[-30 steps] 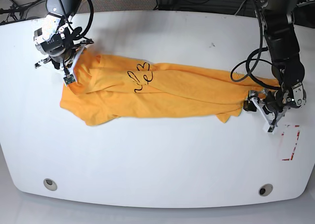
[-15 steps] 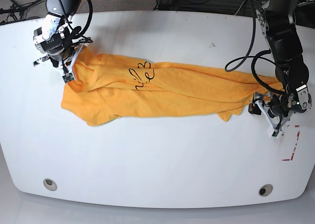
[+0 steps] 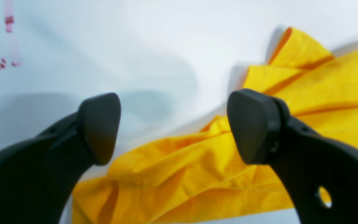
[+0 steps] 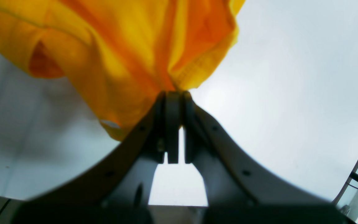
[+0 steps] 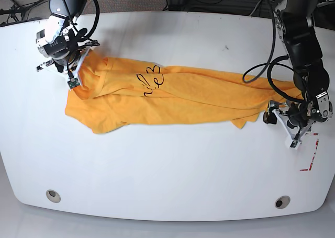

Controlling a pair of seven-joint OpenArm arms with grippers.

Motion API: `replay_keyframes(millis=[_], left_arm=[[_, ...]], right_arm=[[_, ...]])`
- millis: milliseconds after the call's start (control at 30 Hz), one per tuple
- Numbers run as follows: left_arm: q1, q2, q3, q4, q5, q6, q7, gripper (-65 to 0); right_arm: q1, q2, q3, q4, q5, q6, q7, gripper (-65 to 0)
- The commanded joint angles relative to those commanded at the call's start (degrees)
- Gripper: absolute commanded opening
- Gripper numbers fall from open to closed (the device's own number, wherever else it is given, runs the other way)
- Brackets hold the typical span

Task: Fold the T-shirt properly
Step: 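Grasp the shirt edge with the left gripper and pull it taut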

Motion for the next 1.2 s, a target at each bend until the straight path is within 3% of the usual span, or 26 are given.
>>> replay_keyframes(millis=[167, 300, 367, 600, 800, 1200], left_arm=[[1.1, -1.8, -0.2, -0.2, -0.1, -0.8, -0.2, -10.3], [3.8, -4.0, -2.4, -0.1, 0.4, -3.9, -0.4, -10.3], [4.7, -4.8, -3.9, -0.4, 0.4, -4.1, -0.6, -10.3], [7.9, -5.3, -5.0, 0.2, 0.4, -6.2, -1.5, -10.3], [10.8, -6.9, -7.2, -0.9, 0.4, -6.2, -1.9, -10.3], [14.0, -7.0, -7.6, -1.5, 0.1, -6.2, -3.3, -10.8]], right_arm=[[0.0, 0.0, 0.0, 0.0, 0.0, 0.0, 0.0, -63.7], [-0.1, 0.0, 0.0, 0.0, 0.0, 0.0, 0.0, -63.7], [-0.1, 0.0, 0.1, 0.0, 0.0, 0.0, 0.0, -63.7], [0.6, 0.0, 0.0, 0.0, 0.0, 0.0, 0.0, -63.7], [0.4, 0.0, 0.1, -0.1, 0.0, 0.0, 0.0, -63.7], [0.8, 0.0, 0.1, -0.1, 0.0, 0.0, 0.0, -63.7]])
